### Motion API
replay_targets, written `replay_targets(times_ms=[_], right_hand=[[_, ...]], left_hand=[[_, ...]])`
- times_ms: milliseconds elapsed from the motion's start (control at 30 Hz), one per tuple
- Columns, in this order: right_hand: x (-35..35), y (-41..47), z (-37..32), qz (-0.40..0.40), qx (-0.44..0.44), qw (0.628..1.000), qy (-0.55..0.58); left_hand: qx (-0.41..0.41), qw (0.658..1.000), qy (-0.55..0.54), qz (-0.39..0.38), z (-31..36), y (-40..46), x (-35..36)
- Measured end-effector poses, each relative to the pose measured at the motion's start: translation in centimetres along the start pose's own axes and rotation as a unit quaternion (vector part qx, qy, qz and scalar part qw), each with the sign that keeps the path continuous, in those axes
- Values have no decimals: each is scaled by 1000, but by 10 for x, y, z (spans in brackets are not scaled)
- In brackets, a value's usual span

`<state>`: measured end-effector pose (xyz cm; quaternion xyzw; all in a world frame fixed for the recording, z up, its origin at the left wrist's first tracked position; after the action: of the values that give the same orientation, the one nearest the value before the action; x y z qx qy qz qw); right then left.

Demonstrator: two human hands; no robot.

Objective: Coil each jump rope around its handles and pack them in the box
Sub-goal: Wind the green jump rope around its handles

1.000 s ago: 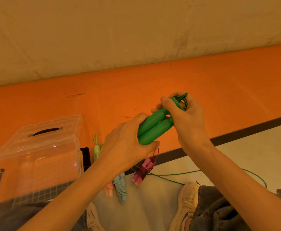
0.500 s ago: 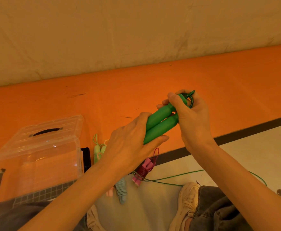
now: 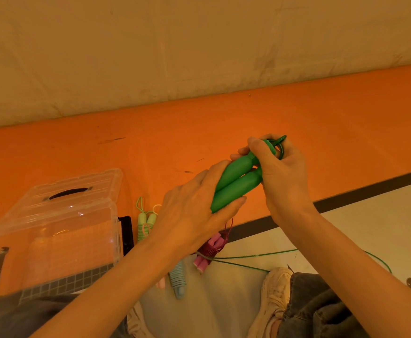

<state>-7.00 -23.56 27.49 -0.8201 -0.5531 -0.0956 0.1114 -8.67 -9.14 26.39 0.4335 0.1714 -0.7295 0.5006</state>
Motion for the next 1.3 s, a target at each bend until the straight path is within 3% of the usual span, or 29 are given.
replay_targets(times_ms=[133,267,400,467,533,600,667,733,933,1067,1300], right_hand=[[-4,1,3,6,15,1000,-15],[-7,8,9,-22,62,993,-97],[-9,6,30,-71,164,983,40],[-14,1,46,-68,197,978,6],[-11,-9,62,-137,212,956,-149],[5,-28,76,-262,209,910,-243],[18,-51,88,-365,225,868,-251],[19,-65,94,-406,242,849,-235],[10,-60,66,-331,130,897,-262],[13,-69,31,-354,12,867,-351],[14,-73,-3,-406,8,866,-292]], left_hand=[[4,999,-29,-22,1,3,0],[0,999,-49,-22,1,4,-2],[-16,995,-99,5,-7,8,-10],[-24,992,-125,24,-10,10,-14],[-28,988,-146,37,-9,12,-17],[-37,982,-181,48,-7,13,-19],[-43,975,-210,65,-8,15,-23],[-47,972,-217,82,-12,17,-30],[-77,972,-182,127,-40,16,-49],[-103,981,-121,115,-61,14,-50],[-68,993,-91,15,-51,5,-27]])
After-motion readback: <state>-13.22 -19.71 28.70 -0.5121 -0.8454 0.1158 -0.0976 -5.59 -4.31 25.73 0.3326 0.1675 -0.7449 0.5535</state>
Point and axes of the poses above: each hand's wrist, its own y-axis towards the middle knuckle, its own x-axis out of the palm, z = x × y, the point moved 7 cm from there along y, towards the middle knuckle, and after that the axes turned 1 degree about -y, right-handed, at the moved point
